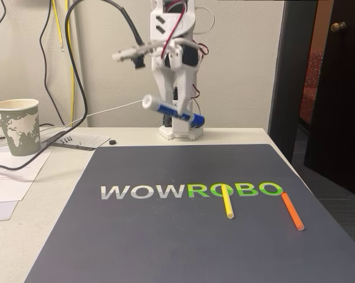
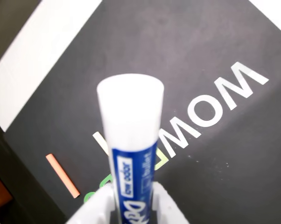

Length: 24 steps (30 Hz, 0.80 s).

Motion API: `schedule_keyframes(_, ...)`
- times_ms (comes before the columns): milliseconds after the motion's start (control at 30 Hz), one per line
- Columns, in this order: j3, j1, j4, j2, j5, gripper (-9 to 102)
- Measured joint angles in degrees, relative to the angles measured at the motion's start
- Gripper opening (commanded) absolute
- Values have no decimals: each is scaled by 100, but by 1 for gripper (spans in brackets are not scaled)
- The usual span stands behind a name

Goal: Pick up the blue marker.

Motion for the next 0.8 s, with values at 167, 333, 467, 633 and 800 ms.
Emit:
schedule_keyframes(167, 0, 0, 0, 255, 35, 0)
schedule_keyframes(333, 0, 0, 0, 457, 220, 0)
schedule_keyframes(467, 0, 0, 0, 492, 360, 0)
schedule_keyframes(633, 0, 0, 0, 492, 422, 0)
schedule_keyframes(800, 0, 0, 0, 492, 448, 0)
